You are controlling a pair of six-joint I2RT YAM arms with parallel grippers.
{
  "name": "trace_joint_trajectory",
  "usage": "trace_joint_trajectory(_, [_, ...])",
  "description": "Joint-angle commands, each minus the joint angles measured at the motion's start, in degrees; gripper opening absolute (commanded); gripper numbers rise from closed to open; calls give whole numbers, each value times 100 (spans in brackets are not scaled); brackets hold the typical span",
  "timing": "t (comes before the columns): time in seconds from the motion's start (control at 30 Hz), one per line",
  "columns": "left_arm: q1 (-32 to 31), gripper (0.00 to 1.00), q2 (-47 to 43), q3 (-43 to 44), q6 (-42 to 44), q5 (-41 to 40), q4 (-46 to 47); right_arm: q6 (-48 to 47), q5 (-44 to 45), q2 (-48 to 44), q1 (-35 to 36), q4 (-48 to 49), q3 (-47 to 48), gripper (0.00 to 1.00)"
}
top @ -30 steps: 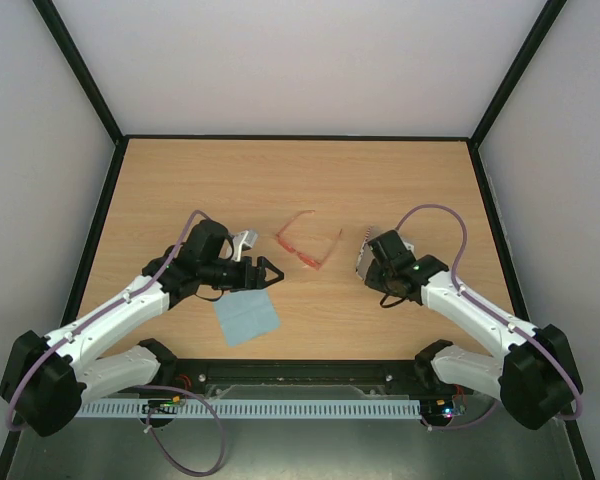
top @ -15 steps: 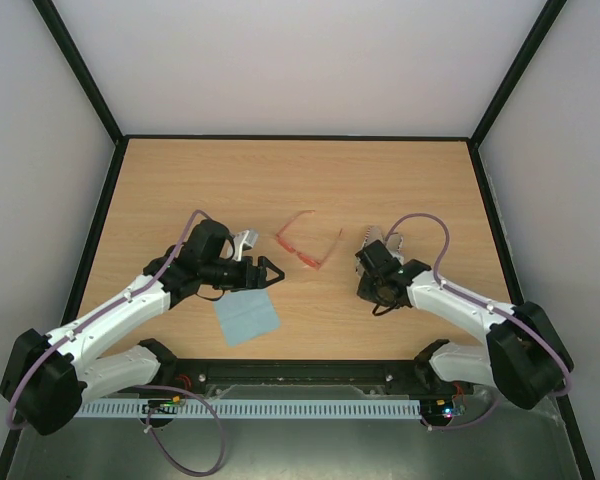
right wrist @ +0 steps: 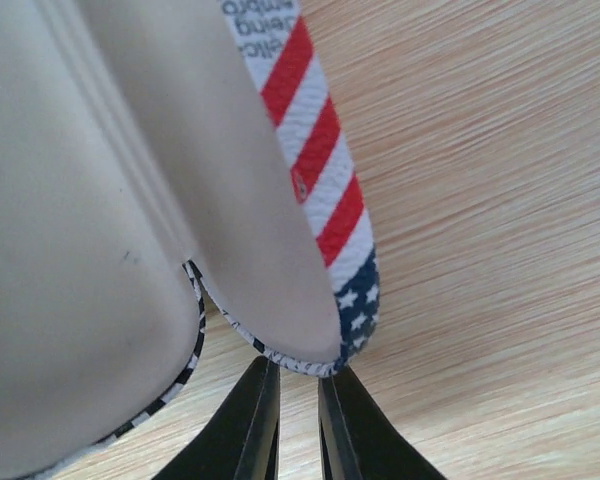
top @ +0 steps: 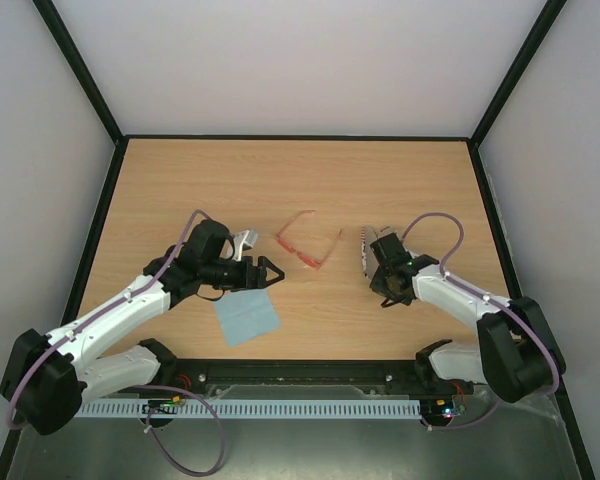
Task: Organize the sunglasses
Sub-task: Adjust the sunglasses case at the center of the board.
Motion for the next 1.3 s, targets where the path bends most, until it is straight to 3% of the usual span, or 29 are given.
trace_joint_trajectory(0.0, [-23,85,-17,69,53,43,-5,-136,211,-6,-191,-63,-46,14])
trace_joint_trajectory(0.57, [-21,85,-43,160,124,33,-157,-1008,787,728,-1511,37,811,16])
trace_joint_trajectory(0.87, [-14,85,-6,252,137,19,-203,-1097,793,1572,-1571,439,1267,17])
trace_joint_trajectory(1.27, [-12,85,90,283,110,-65,-195,-1332,917,1831,-1565,487,1832,20])
